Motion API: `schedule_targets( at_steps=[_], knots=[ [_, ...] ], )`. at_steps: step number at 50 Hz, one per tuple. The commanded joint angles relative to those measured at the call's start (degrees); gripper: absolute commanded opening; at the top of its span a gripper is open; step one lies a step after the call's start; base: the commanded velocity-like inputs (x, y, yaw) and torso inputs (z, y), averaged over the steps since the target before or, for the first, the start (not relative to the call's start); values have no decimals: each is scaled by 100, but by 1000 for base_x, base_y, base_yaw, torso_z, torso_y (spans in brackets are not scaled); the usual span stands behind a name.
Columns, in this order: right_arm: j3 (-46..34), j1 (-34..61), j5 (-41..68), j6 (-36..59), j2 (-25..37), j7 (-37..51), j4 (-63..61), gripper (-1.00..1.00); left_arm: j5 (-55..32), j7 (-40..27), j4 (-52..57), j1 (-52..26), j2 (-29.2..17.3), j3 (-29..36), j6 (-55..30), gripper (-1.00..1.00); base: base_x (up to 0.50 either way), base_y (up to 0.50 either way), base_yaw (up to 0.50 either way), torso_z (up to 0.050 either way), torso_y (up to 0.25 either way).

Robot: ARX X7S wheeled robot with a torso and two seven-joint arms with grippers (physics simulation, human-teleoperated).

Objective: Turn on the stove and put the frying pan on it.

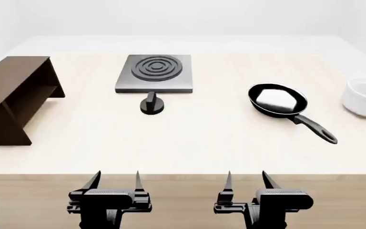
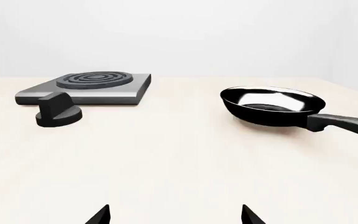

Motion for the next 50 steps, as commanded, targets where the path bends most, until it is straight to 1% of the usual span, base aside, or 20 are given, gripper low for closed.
schedule_targets(
  at_steps=[1,8,14,20,25,28,30,33,34,37,50],
  knots=[
    [-187,-22,-26,-41,106,102,-10,100,-80,-95,-25,-7,-94,116,4,100,0,0,0,0,0],
    [-278,-59,270,-119,224,154,-77,100,-217,-252,-16,-10,-222,257,3,100,0,0,0,0,0],
    [-395,-128,316,-349,311,187,-145,100,-298,-340,-13,-16,-288,330,9,100,0,0,0,0,0],
    [-445,-103,523,-298,373,104,-146,100,-369,-400,-27,-46,-343,394,-35,100,0,0,0,0,0],
    [-429,15,656,113,427,182,-276,100,-477,-456,155,-89,-408,371,-173,100,0,0,0,0,0],
    [-410,46,486,192,470,405,-564,100,-557,-456,381,-110,-485,342,-321,100,0,0,0,0,0],
    [-329,114,569,477,501,479,-847,100,-622,-463,653,-91,-528,330,-487,100,0,0,0,0,0],
    [-250,94,615,574,548,567,-1170,100,-702,-469,958,-61,-587,325,-609,100,0,0,0,0,0],
    [-195,30,686,515,570,571,-1380,100,-736,-482,1184,-47,-623,316,-750,100,238,0,0,0,0],
    [-172,-54,733,496,618,602,-1625,100,-754,-516,1410,-12,-666,324,-812,100,432,0,0,0,0],
    [-136,-39,898,515,712,725,-1797,100,-748,-607,1348,25,-728,398,-653,100,500,0,0,0,0]
  ],
)
